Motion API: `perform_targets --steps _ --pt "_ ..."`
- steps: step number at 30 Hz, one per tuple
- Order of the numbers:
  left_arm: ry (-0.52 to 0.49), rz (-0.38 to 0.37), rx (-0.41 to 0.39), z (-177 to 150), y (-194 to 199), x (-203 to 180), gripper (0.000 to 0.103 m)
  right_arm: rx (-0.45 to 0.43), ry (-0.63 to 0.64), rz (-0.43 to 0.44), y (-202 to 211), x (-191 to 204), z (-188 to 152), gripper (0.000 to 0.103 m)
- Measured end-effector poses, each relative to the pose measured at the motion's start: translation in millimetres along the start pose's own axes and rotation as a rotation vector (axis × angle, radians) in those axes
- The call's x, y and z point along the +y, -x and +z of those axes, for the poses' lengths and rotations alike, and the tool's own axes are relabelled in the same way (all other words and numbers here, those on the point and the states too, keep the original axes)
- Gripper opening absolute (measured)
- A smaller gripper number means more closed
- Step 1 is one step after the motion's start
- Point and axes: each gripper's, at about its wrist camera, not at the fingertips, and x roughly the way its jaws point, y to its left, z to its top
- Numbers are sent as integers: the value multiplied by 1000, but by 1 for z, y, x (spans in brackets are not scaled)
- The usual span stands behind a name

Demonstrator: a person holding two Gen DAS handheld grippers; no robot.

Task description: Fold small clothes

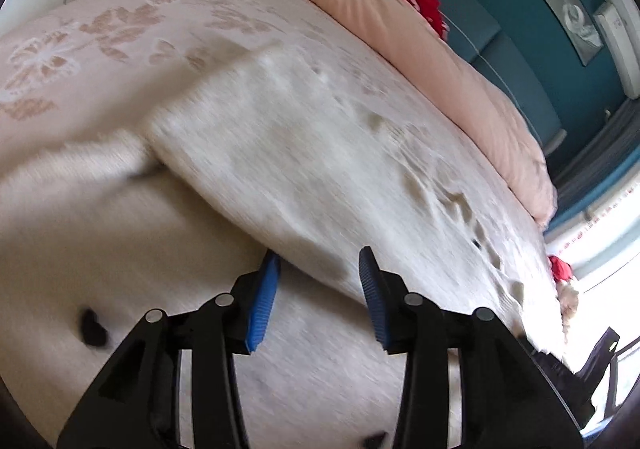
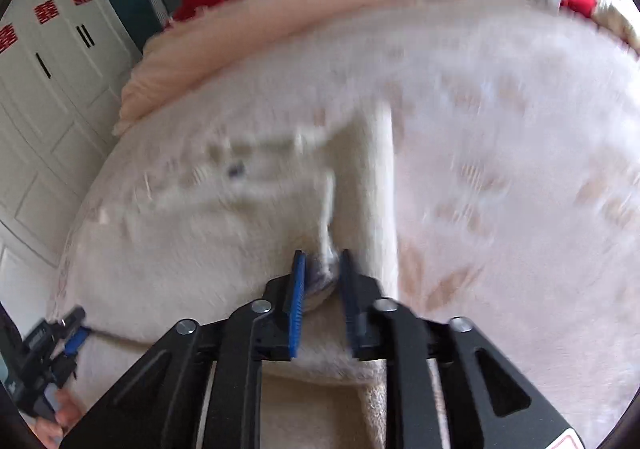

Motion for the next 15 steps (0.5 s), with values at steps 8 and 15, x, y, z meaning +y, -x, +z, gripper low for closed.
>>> perform_targets --steps 8,15 --pt "-75 -35 77 -14 -20 -15 42 168 132 109 -78 59 31 16" --pt "-119 -27 68 -13 -25 -15 42 187 231 -1 -144 86 29 9"
